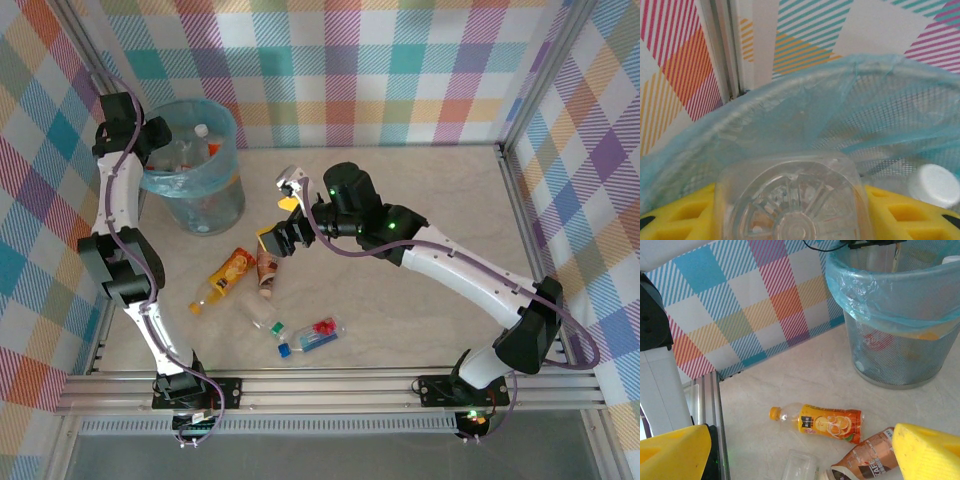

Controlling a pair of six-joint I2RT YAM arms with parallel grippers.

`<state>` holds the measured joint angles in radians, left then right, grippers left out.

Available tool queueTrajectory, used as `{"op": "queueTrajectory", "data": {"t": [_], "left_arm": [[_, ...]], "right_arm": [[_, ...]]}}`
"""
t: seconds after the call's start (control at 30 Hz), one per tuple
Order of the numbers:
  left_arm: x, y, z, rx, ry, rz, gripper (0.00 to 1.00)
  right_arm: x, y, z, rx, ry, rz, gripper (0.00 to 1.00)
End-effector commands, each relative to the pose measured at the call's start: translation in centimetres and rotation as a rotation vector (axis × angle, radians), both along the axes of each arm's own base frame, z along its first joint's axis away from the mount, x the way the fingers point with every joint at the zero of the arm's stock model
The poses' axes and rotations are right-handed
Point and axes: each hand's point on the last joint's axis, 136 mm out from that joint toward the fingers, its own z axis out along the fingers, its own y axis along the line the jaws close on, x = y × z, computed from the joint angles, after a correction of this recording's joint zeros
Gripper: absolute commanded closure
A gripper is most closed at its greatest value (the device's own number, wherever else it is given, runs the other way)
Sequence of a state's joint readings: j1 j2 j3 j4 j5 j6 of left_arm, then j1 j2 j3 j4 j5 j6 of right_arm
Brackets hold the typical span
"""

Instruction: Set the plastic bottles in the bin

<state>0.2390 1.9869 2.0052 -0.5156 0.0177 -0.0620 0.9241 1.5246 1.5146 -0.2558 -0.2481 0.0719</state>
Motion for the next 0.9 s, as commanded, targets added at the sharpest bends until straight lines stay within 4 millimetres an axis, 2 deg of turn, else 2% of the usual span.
{"op": "queueTrajectory", "data": {"t": [0.0, 0.13, 0.2, 0.27, 0.43, 0.53, 0.6, 0.67, 0.77, 0.87], "left_arm": [[-0.5, -1.4, -5.2, -0.086, 0.145, -0.046, 0.51], [-0.6, -1.5, -3.8, -0.086, 0.133, -0.053, 0.35], [-0.8, -1.6, -1.7, -0.086, 0.098, -0.05, 0.29], [-1.3, -1.6, 1.4, -0.083, 0.04, -0.038, 0.24], [-3.1, -1.6, 8.6, -0.069, -0.109, 0.002, 0.19], [-4.1, -1.2, 10.6, -0.048, -0.146, 0.039, 0.22], [-4.3, -1.2, 10.9, -0.045, -0.154, 0.048, 0.26], [-3.8, -1.5, 10.4, -0.063, -0.146, 0.033, 0.35], [-2.8, -2.7, 8.2, -0.086, -0.083, -0.007, 0.46], [-2.2, -3.6, 5.6, -0.09, -0.013, -0.027, 0.51]], "right_arm": [[-0.2, 0.4, -0.8, -0.007, 0.031, 0.015, 0.07], [-0.3, 0.5, -0.8, -0.006, 0.039, 0.024, 0.07], [-0.3, 0.6, -0.7, -0.004, 0.041, 0.028, 0.07], [-0.4, 0.7, -0.6, -0.001, 0.044, 0.032, 0.07], [-0.4, 0.8, -0.6, 0.002, 0.047, 0.037, 0.08], [-0.4, 0.9, -0.7, -0.002, 0.052, 0.039, 0.07], [-0.3, 1.0, -0.9, -0.004, 0.057, 0.041, 0.08], [-0.3, 1.2, -1.2, -0.008, 0.062, 0.045, 0.08], [-0.2, 1.4, -1.4, -0.011, 0.067, 0.047, 0.08], [-0.2, 1.4, -1.6, -0.018, 0.07, 0.045, 0.08]]}}
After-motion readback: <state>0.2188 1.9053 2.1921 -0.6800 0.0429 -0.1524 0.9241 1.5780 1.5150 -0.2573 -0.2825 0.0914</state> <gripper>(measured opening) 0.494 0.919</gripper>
